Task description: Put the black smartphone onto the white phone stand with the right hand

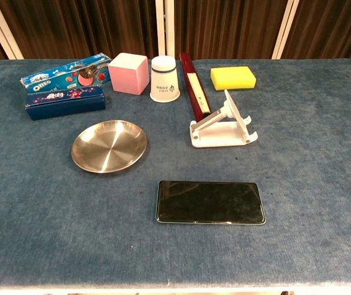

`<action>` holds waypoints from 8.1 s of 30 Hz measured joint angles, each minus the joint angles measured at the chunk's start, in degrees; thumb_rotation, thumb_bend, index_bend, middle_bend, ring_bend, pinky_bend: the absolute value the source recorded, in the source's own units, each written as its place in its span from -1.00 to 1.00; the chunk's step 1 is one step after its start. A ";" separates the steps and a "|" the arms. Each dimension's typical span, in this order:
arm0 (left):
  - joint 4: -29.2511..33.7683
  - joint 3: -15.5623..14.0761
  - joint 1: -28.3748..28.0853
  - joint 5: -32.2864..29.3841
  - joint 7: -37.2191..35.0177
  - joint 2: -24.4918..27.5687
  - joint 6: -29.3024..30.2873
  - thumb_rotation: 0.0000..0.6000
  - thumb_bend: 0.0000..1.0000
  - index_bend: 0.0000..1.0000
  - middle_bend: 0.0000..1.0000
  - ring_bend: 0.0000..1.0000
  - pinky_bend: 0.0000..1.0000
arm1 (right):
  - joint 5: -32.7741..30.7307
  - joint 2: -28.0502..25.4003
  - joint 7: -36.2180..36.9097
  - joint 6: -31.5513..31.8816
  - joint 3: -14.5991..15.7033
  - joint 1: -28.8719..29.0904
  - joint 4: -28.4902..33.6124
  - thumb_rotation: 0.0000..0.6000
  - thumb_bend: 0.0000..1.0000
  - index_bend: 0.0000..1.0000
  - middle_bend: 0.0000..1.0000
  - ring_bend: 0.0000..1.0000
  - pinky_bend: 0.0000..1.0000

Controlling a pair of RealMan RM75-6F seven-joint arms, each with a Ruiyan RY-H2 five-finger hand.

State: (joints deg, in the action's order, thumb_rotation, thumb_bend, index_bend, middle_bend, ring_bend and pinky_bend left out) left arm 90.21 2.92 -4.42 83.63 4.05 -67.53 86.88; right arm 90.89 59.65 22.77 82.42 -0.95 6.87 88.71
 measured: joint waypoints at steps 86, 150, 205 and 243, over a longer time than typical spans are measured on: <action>-5.35 -0.45 0.19 0.07 -4.39 -2.94 -1.85 1.00 -0.80 -0.58 -0.78 -0.91 -1.00 | -25.25 38.89 -41.64 -28.99 -3.28 29.39 7.45 1.00 0.02 0.31 -0.61 -0.99 -1.00; 1.68 -0.11 0.05 -1.92 1.65 -0.16 -3.15 1.00 -0.80 -0.58 -0.78 -0.91 -1.00 | 7.12 48.03 44.92 -4.19 -3.69 38.26 -56.50 1.00 0.04 0.31 0.05 -0.16 -0.06; 1.93 -0.21 0.07 -2.64 1.49 -0.08 -3.76 1.00 -0.80 -0.58 -0.78 -0.91 -1.00 | 2.65 57.51 58.44 -6.53 0.54 37.80 -73.49 1.00 -0.45 -0.23 -0.22 -0.54 -0.38; 0.24 0.11 -0.69 -1.72 -0.16 -0.10 -4.14 1.00 -0.80 -0.58 -0.78 -0.91 -1.00 | 0.63 42.22 34.63 3.19 0.49 28.86 -59.88 1.00 -0.61 -0.75 -0.57 -0.90 -0.82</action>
State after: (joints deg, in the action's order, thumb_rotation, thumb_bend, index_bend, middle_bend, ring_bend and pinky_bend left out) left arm 90.46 3.02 -5.12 81.90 3.89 -67.64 82.74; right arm 91.52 101.87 57.40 85.61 -0.46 35.73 28.83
